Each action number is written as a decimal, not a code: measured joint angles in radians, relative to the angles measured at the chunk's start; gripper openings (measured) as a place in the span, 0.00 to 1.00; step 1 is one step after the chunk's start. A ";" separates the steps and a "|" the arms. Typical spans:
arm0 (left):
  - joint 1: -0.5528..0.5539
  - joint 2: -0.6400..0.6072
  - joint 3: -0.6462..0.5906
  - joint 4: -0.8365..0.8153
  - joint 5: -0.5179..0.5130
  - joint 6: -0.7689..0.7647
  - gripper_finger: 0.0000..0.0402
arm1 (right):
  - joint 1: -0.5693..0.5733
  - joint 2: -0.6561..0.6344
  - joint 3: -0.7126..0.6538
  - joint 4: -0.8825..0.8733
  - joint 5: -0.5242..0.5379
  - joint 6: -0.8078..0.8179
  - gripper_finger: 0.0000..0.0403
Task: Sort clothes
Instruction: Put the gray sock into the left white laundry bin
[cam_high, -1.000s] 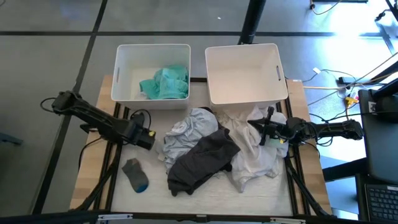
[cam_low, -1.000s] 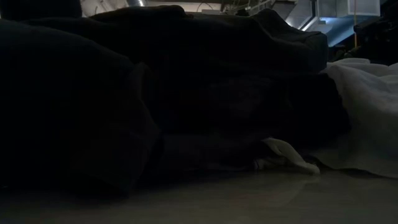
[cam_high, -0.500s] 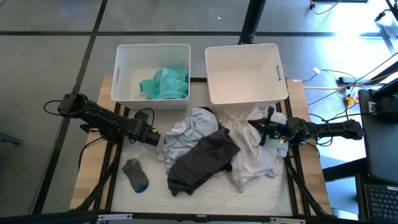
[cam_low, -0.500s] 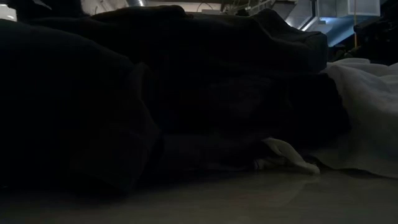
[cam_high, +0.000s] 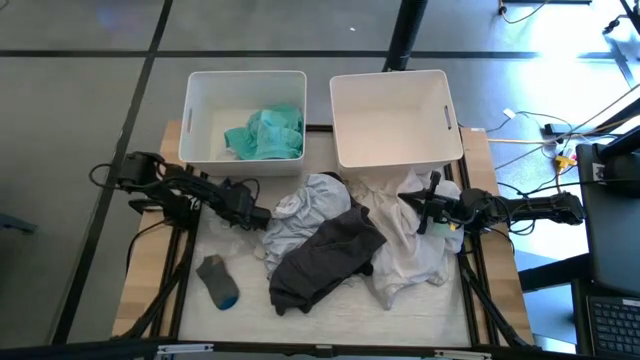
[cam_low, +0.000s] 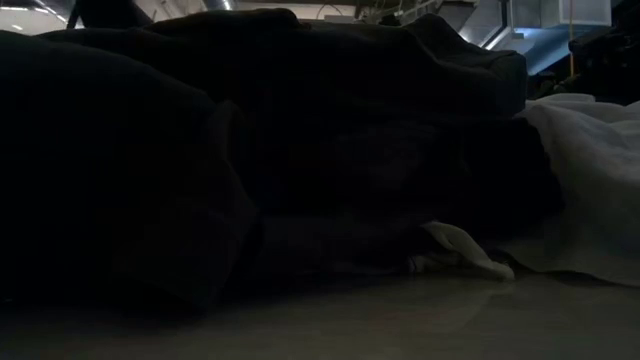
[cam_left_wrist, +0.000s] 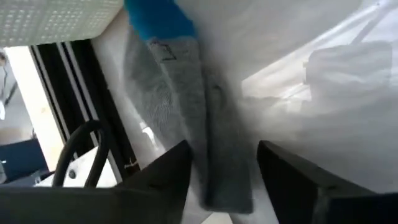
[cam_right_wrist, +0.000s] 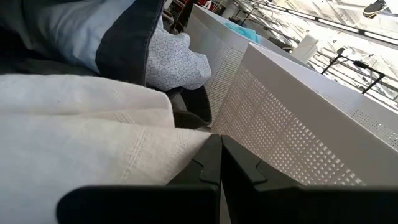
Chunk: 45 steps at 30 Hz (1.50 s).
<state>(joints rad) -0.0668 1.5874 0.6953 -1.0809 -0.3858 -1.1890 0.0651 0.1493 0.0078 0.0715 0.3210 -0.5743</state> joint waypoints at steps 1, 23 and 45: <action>0.003 0.003 0.000 0.000 0.001 0.017 0.39 | 0.000 0.000 0.000 0.000 0.000 0.000 0.02; -0.122 -0.148 0.446 -0.199 0.027 0.334 0.03 | 0.000 0.000 0.000 0.000 0.000 0.000 0.02; 0.049 -0.475 0.652 -0.210 -0.823 0.585 0.04 | 0.000 0.000 0.000 0.000 0.000 0.000 0.02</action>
<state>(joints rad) -0.0179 1.1123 1.3473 -1.2911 -1.2090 -0.6040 0.0652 0.1493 0.0080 0.0717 0.3210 -0.5739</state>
